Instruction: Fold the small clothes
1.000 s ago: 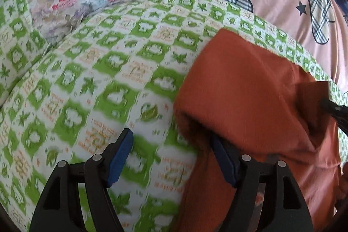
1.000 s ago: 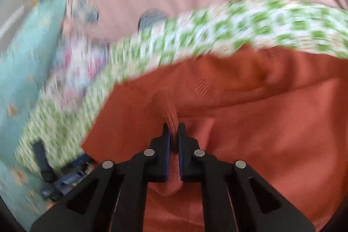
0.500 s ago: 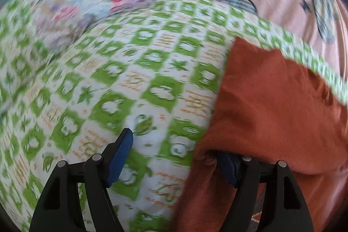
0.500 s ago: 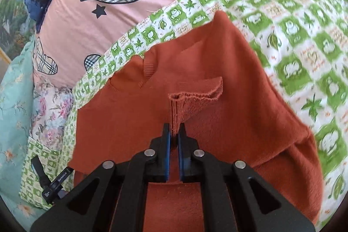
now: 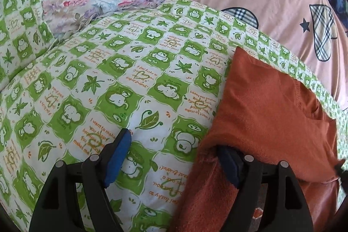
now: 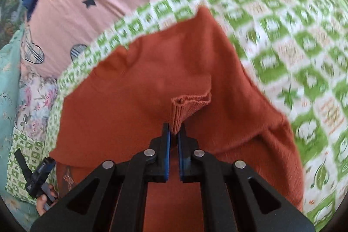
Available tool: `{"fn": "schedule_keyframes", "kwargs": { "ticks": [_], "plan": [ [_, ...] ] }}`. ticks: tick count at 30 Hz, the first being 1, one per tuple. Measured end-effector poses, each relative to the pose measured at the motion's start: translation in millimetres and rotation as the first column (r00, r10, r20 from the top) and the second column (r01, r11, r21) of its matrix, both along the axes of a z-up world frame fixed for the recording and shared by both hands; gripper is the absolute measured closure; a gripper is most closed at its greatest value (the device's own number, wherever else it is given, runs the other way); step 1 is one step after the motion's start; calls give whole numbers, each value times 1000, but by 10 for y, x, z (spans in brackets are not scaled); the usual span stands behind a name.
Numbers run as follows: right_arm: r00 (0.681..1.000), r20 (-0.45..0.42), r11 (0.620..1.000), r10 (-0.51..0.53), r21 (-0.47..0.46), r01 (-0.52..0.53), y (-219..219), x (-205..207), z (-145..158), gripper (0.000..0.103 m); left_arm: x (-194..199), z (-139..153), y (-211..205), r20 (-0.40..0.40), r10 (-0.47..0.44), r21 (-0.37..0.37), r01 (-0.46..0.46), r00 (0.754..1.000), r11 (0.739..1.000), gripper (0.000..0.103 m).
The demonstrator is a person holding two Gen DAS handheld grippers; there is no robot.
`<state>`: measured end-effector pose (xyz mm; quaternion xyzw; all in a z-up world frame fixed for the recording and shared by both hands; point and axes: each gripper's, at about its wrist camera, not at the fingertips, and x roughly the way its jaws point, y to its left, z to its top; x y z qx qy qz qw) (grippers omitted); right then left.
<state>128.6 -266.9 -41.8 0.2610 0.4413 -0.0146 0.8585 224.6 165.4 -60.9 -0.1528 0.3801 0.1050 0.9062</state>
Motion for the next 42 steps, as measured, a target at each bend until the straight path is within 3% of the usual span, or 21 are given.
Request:
{"fn": "schedule_keyframes", "kwargs": {
  "ticks": [2, 5, 9, 10, 13, 17, 23, 27, 33, 36, 42],
  "plan": [
    [1000, -11, 1000, -12, 2, 12, -32, -49, -31, 94, -8, -7, 19, -5, -5, -10, 5, 1000, 1000, 25],
    [998, -10, 998, -63, -2, 63, -146, -163, 36, 84, -38, -17, 36, -47, -26, -15, 25, 999, 1000, 25],
    [993, 74, 995, -96, -7, 97, -281, -399, 286, 81, -273, 47, 31, -81, -100, 21, 102, 992, 995, 27],
    [992, 96, 997, -79, 6, 79, -281, -436, 348, 76, -364, 112, 50, -55, -159, -15, 158, 986, 987, 26],
    [997, 83, 998, 9, 68, -14, -188, -447, 386, 54, -433, 229, 72, -21, -214, -58, 212, 977, 975, 25],
    [995, 58, 996, 80, 30, -81, -88, -624, 466, 53, -399, 258, -8, -48, -222, -39, 220, 974, 975, 25],
    [993, 26, 993, 116, 3, -116, -315, -1239, 554, 52, -748, 152, -24, -66, -281, -158, 268, 957, 950, 24],
    [992, 22, 987, 128, 90, -129, -505, -1714, 519, 52, -1200, 51, 31, -75, -319, -251, 292, 945, 923, 21],
    [976, -20, 948, 216, 245, -205, -474, -2198, 166, 52, -1794, -20, 38, -65, -397, -355, 351, 916, 867, 20],
    [959, -24, 919, 283, 293, -264, -322, -2313, 33, 52, -2086, -51, -28, -48, -447, -369, 400, 893, 839, 19],
    [932, -1, 894, 363, 283, -348, 43, -2309, -11, 51, -2479, -74, -267, -39, -507, -338, 466, 861, 818, 15]
  ]
}}
